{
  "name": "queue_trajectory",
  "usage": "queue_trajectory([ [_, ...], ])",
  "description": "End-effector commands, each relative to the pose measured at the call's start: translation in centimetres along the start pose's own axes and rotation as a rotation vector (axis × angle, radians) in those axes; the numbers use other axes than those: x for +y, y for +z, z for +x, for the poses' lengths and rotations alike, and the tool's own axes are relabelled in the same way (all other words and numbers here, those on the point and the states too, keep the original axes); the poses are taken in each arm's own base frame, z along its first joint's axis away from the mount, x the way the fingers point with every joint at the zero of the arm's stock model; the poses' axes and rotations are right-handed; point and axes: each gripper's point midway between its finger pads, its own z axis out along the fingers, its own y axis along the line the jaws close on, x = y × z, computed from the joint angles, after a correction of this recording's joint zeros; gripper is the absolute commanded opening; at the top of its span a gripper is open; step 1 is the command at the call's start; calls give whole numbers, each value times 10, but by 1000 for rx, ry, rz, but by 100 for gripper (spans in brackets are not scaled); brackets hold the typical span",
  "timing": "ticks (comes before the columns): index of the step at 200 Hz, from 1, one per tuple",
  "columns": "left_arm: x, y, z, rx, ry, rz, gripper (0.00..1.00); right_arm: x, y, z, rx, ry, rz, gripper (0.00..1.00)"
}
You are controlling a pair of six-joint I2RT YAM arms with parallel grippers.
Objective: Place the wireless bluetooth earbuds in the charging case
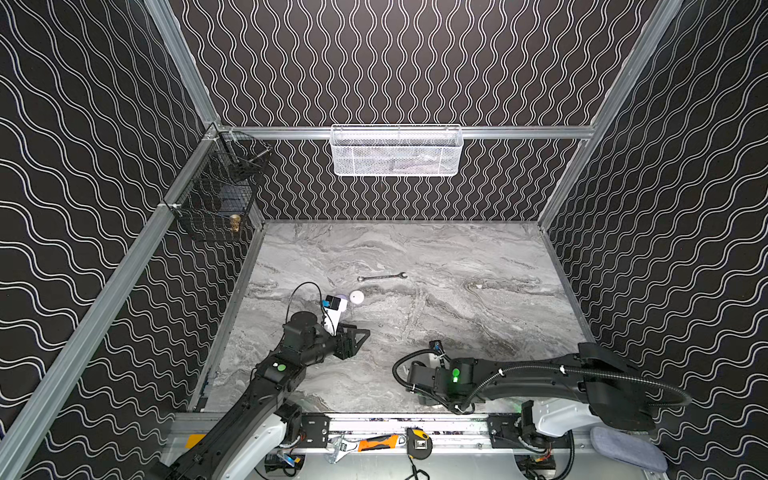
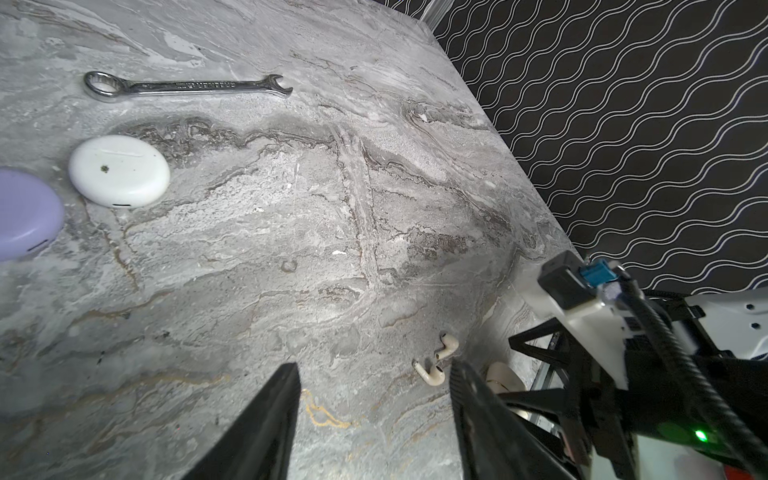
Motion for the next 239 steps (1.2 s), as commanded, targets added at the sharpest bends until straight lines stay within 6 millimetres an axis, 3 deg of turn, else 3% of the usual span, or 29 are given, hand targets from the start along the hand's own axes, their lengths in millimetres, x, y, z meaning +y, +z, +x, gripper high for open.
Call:
queue_trajectory([
  [1, -4, -1, -8, -23, 30, 10, 61, 12, 0, 8, 18, -18, -68, 82],
  [61, -16, -5, -15, -46, 55, 59, 60, 10, 14, 22, 53, -15, -100, 61],
  [93, -32, -10, -30, -86, 98, 121, 60, 15, 15, 23, 47, -32, -146, 44],
  [109, -47, -16, -50, -151, 161, 162, 57, 18, 13, 23, 32, -31, -203, 37],
  [124, -70, -25, -82, -288, 274, 242, 54, 26, 4, 14, -27, -31, -298, 33],
  [153, -131, -56, -148, -613, 742, 377, 56, 33, -34, -26, -191, -27, -445, 27],
  [170, -161, -51, -173, -607, 1052, 437, 50, 37, -63, -52, -289, -43, -557, 27],
  [185, -161, -27, -189, -478, 1190, 438, 54, 38, -83, -70, -356, -66, -661, 27],
  [198, -157, -14, -175, -283, 1355, 526, 48, 38, -100, -82, -406, -100, -729, 24],
  [219, -146, -19, -142, -70, 1527, 655, 47, 36, -115, -86, -487, -174, -800, 21],
  [239, -150, -24, -120, -141, 1660, 753, 50, 44, -132, -78, -596, -298, -920, 20],
])
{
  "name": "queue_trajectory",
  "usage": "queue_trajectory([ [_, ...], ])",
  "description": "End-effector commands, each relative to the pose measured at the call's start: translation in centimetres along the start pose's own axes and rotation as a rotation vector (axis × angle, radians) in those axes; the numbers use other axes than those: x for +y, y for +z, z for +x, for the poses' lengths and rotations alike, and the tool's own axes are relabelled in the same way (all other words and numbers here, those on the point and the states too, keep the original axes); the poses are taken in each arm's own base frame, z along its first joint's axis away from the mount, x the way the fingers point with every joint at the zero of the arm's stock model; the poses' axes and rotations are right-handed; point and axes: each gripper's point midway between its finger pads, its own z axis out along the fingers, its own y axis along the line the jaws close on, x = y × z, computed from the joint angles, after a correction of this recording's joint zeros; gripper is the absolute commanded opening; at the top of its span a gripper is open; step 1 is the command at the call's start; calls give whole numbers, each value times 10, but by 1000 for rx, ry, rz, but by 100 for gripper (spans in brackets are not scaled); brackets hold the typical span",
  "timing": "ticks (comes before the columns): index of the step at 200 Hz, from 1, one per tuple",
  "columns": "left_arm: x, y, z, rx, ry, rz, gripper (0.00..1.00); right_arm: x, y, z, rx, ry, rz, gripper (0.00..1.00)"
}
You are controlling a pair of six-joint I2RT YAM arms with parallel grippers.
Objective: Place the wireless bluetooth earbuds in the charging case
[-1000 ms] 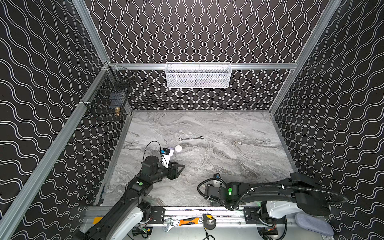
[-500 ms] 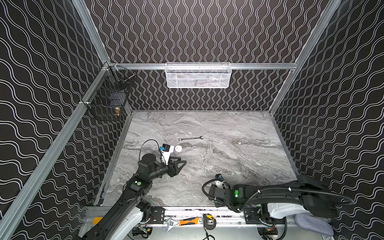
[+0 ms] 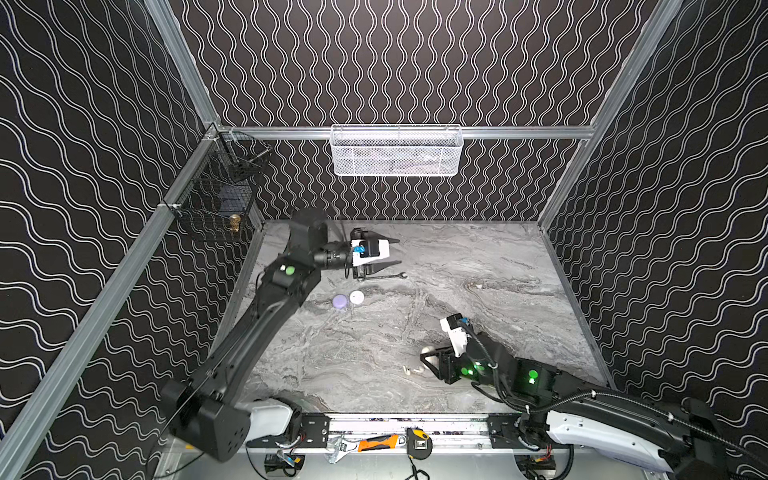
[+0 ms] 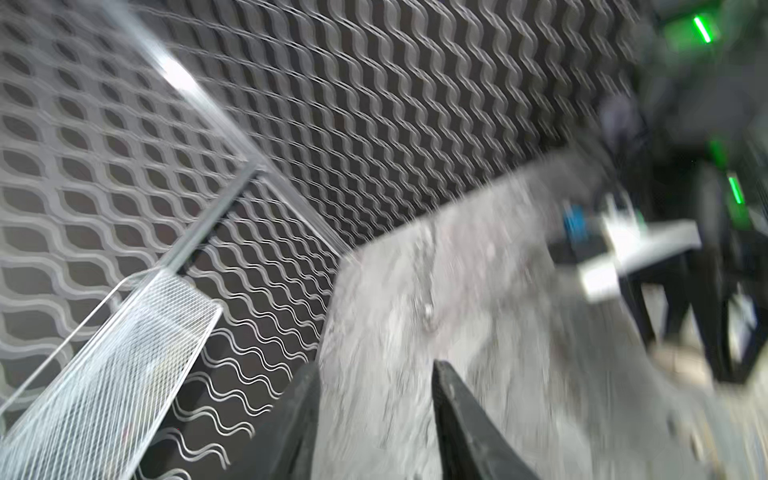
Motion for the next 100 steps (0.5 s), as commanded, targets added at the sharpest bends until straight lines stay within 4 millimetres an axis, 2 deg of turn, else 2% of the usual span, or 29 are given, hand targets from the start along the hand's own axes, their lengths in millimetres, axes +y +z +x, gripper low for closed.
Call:
queue_trajectory([
  [1, -84, -10, 0, -100, 179, 264, 50, 36, -8, -8, -88, -194, -225, 20],
  [16, -107, -11, -9, -213, 332, 266, 46, 51, -14, -10, -174, -291, -346, 18],
  [30, -117, -3, -7, -207, 325, 263, 49, 67, -20, -10, -244, -384, -457, 16],
  [49, -152, 3, -6, -186, 350, 375, 48, 85, -24, -9, -283, -514, -558, 11],
  [67, -181, 6, -8, -145, 388, 481, 46, 92, -25, -7, -322, -599, -624, 8],
  [79, -191, 11, -5, -120, 434, 489, 47, 94, -28, -8, -359, -639, -670, 8],
  [100, -201, 14, -4, -107, 456, 497, 50, 84, -13, -15, -295, -645, -668, 6],
])
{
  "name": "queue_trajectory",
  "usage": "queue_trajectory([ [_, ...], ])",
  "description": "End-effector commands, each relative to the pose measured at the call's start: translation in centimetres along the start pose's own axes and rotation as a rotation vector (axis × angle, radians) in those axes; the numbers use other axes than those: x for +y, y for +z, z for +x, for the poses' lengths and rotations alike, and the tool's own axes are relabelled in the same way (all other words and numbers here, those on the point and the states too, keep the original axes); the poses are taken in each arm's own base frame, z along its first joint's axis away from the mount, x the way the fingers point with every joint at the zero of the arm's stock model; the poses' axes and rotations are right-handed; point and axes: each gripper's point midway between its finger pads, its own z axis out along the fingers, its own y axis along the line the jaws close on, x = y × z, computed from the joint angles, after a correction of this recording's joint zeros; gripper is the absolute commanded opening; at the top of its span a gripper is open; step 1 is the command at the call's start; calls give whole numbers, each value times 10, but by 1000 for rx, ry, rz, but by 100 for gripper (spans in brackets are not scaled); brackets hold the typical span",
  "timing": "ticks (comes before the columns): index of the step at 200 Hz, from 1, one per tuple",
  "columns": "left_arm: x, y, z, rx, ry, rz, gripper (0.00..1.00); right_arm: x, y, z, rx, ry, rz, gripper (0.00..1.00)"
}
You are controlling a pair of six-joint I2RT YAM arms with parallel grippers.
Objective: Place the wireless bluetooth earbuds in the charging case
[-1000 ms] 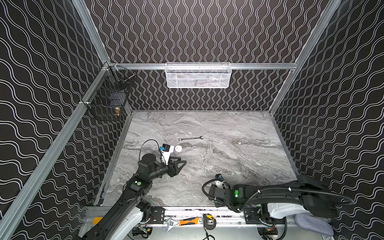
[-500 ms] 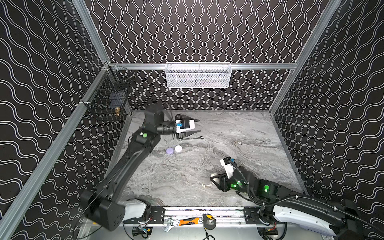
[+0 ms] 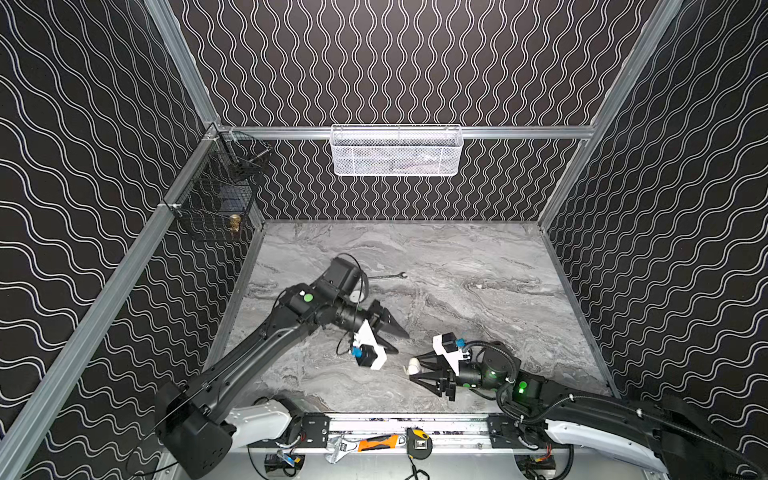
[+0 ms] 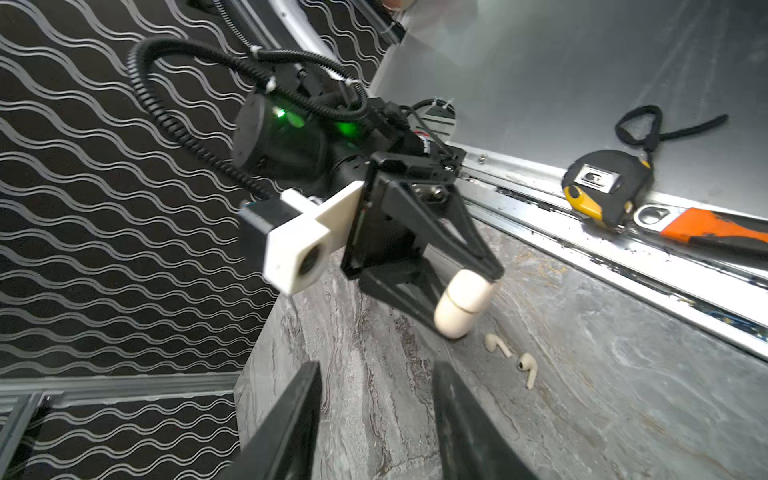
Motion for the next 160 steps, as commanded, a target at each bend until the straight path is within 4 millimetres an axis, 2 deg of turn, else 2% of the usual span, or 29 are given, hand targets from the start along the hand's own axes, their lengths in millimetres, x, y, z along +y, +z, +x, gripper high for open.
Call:
queue_trajectory([
  [1, -12, 8, 6, 64, 51, 46, 50, 14, 3, -32, -88, -147, -140, 6],
  [22, -23, 16, 5, 78, 38, 135, 48, 3, 3, -27, -45, -123, -150, 4],
  [41, -28, 22, 12, 107, 45, 161, 48, 5, -2, -23, -50, -138, -156, 12],
  [68, -33, 27, 14, 121, 59, 186, 47, 7, -5, -14, -26, -139, -168, 12],
  [106, -42, 34, 18, 156, 74, 229, 47, 9, -4, -16, -36, -146, -172, 12],
  [160, -33, 37, 9, 139, 107, 239, 47, 17, 9, -11, 3, -161, -170, 10],
])
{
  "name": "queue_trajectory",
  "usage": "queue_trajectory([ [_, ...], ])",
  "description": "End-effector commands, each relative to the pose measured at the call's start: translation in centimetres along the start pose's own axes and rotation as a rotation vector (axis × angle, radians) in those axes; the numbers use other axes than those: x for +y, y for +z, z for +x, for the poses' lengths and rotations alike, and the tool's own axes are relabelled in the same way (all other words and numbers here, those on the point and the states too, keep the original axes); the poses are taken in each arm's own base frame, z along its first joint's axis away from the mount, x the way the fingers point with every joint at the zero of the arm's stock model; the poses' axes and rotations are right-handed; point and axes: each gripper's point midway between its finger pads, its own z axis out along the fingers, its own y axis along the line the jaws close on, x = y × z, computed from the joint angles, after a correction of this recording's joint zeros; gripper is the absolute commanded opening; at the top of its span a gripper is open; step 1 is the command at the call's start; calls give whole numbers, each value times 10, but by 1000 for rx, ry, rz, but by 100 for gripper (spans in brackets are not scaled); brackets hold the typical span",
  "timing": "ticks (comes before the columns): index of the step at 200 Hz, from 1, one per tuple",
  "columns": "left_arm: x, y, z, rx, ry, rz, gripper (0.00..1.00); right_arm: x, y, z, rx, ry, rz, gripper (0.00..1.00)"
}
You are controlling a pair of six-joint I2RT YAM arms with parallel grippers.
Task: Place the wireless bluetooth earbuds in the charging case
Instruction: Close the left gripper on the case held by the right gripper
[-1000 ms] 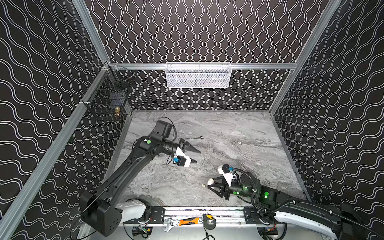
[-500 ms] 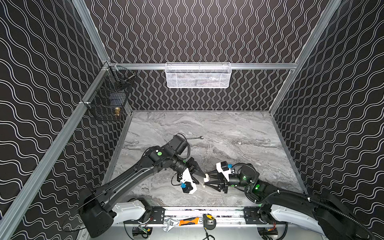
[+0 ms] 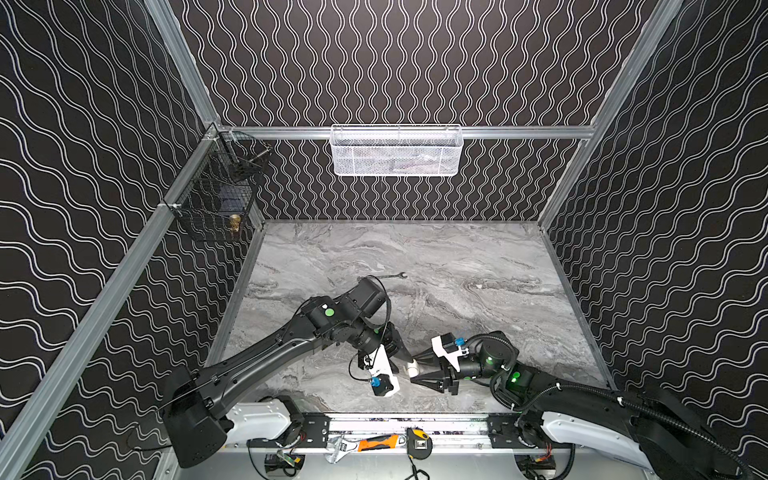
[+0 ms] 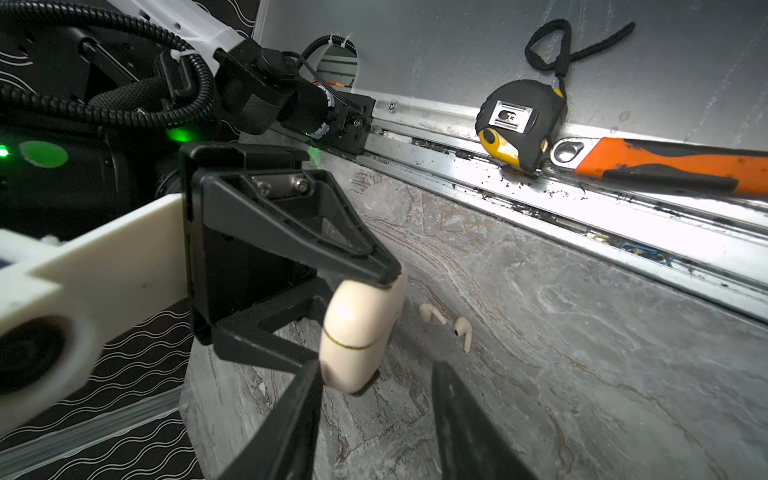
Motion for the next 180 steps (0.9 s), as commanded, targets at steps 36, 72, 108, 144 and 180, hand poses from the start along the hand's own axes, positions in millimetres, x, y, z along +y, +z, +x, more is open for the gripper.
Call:
queue_trajectory([
  [36, -13, 7, 0, 38, 43, 95, 44, 7, 7, -10, -11, -52, -9, 9],
  [72, -14, 11, -7, 32, 82, 98, 43, 9, 7, -11, -14, -58, -12, 9],
  [108, -14, 14, -5, 36, 87, 121, 39, 14, 10, -14, -16, -55, -42, 9],
  [144, -12, 15, -7, 27, 101, 109, 36, 17, 9, -15, -20, -61, -47, 9],
  [180, -13, 16, -4, 40, 103, 122, 34, 20, 10, -17, -20, -60, -67, 9],
])
